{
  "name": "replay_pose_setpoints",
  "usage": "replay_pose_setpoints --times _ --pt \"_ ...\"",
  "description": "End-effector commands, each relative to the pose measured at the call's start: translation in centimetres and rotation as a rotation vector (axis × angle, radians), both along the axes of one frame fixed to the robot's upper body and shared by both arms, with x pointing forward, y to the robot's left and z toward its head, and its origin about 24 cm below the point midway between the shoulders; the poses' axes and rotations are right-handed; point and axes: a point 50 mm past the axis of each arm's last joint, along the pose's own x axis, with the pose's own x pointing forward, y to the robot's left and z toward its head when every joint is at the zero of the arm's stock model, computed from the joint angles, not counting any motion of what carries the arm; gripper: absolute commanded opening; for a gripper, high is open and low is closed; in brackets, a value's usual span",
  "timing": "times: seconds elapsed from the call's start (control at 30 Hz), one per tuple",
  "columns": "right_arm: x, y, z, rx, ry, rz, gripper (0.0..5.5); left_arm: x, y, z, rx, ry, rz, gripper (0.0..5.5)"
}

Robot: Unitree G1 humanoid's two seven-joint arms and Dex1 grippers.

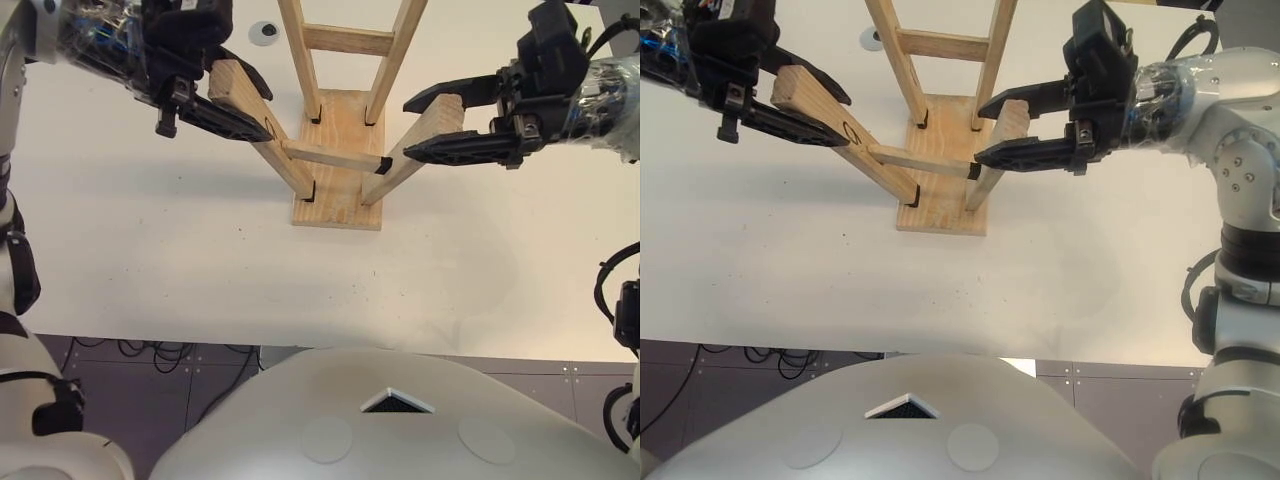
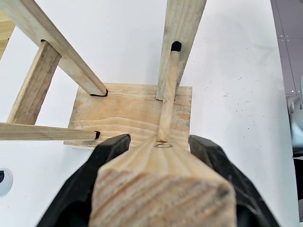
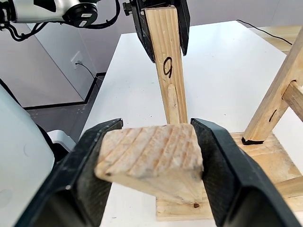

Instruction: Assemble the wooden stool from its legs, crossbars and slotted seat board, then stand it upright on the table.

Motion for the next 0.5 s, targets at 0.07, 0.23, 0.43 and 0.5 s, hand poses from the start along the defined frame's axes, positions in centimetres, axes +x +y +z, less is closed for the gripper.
replay_pose_setpoints --times 0.07,0.23,0.43,0.5 --pt "0.0 1.8 -1.4 -0.088 0.011 0.096 2.25 0.3 -1.5 -2.2 0.009 0.045 0.060 2.02" --pt "1.4 2.7 -1.3 -0.111 -0.088 0.082 2.13 0.2 -2.3 -3.1 0.009 0.055 0.084 2.02" --pt "2.1 2.7 -0.3 -0.082 -0.114 0.078 2.48 0.4 -1.7 -3.7 0.003 0.034 0.095 2.02" --pt "2.6 2.6 0.3 -0.058 -0.119 0.055 2.85 0.6 -1.5 -4.0 0.006 0.034 0.110 2.02"
